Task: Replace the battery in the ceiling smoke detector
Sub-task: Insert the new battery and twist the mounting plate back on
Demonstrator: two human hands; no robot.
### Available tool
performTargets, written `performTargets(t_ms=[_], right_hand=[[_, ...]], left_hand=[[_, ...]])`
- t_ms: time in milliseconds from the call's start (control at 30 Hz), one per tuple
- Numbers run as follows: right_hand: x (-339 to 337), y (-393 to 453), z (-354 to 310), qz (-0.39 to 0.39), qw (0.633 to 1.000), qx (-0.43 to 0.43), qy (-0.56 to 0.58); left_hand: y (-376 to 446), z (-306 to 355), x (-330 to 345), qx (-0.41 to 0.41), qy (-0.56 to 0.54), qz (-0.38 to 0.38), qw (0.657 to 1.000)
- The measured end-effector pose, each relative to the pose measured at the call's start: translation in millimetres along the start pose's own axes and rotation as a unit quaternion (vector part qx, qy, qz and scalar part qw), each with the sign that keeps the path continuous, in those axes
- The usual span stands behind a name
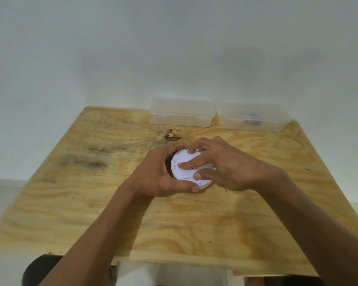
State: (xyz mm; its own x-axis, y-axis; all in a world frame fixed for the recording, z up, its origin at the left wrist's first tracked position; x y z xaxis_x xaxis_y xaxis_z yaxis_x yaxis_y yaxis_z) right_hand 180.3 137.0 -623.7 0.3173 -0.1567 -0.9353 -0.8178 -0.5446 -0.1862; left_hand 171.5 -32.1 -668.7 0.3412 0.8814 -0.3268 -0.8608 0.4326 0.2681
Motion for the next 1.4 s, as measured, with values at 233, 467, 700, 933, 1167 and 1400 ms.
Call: performTargets(t_ms=[233, 467, 700, 933, 1167, 1400], right_hand=[[2, -2, 3, 0.043, 0.999, 0.002, 0.015], [6, -4, 11, 0.110, 0.992, 0.050, 0.043], [9, -7, 12, 0.151, 0.981, 0.067, 0.098], [8, -7, 12, 0.144, 0.982, 0.062, 0.103], [8, -10, 18, 0.127, 0.983, 0.040, 0.127], [11, -13, 14, 0.148, 0.984, 0.059, 0.081]], left_hand=[[0, -3, 0, -0.010, 0.029, 0.005, 1.000], [-1, -4, 1, -0.028, 0.030, 0.016, 0.999], [-1, -3, 1, -0.027, 0.040, 0.019, 0.999], [-2, 1, 3, -0.016, 0.035, 0.024, 0.999], [0, -1, 3, -0.007, 0.027, 0.016, 0.999], [-1, 5, 4, 0.016, 0.025, 0.032, 0.999]])
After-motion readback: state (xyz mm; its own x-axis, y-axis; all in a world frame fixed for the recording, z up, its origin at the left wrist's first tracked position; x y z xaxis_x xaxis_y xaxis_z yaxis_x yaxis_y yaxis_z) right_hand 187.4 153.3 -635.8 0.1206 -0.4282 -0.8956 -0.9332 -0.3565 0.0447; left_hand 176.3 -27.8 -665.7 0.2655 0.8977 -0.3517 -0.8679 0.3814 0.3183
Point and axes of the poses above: each hand's wrist, its own y-axis towards the middle knuckle, its own x-axis out of the palm, z = x × y, the point moved 3 cm from there along y, towards the middle knuckle, and after that the axes turned 6 degrees about -y, right-handed, at the moved point
